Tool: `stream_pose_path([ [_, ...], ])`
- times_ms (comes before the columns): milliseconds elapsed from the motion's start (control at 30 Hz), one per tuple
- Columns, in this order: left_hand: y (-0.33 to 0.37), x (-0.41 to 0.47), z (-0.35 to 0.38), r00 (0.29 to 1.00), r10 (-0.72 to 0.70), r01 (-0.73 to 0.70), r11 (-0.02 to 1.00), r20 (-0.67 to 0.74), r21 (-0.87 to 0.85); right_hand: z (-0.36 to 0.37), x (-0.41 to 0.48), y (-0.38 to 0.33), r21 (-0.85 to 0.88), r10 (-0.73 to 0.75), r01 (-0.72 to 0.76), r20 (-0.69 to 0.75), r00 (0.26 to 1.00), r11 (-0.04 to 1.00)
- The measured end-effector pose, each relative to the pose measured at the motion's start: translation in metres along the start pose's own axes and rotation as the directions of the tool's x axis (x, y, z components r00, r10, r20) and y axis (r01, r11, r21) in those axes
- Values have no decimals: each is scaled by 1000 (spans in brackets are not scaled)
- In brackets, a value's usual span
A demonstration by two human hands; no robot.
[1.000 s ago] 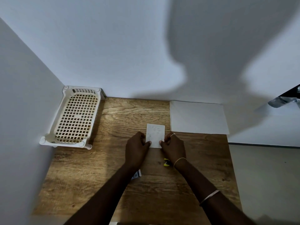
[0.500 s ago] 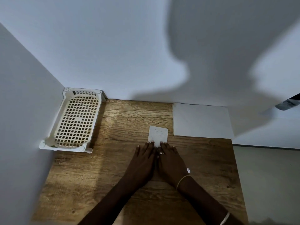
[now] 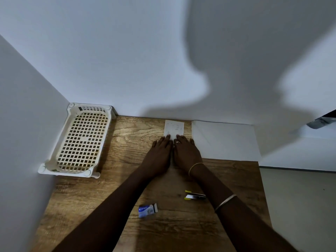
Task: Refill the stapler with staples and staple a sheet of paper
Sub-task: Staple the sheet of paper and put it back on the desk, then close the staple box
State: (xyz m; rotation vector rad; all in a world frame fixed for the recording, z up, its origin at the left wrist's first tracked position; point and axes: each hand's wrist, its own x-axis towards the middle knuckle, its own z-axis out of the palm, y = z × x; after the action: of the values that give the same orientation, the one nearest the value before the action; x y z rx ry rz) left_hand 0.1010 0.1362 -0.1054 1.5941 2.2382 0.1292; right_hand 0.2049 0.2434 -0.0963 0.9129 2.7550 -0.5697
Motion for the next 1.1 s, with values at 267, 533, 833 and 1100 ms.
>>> stream_pose_path([
  [267,0,3,-3,1000,-5,5,999,1,-36,-1,3,5,-27,-25,24,-36,999,999],
  [533,-9,-77,-16,987,34,-82,949,-160,-304,-10,-71,-19,182,-50,120,-349,936,976],
  [833,-26,-195,23,994,111,-102,954,15,-282,67,-191,-69,471,74,-19,-99,992,882],
  [1100,-14,-202,40,995,64,-80,972,-82,-220,85,-184,-84,519,192,-114,-98,976,847],
])
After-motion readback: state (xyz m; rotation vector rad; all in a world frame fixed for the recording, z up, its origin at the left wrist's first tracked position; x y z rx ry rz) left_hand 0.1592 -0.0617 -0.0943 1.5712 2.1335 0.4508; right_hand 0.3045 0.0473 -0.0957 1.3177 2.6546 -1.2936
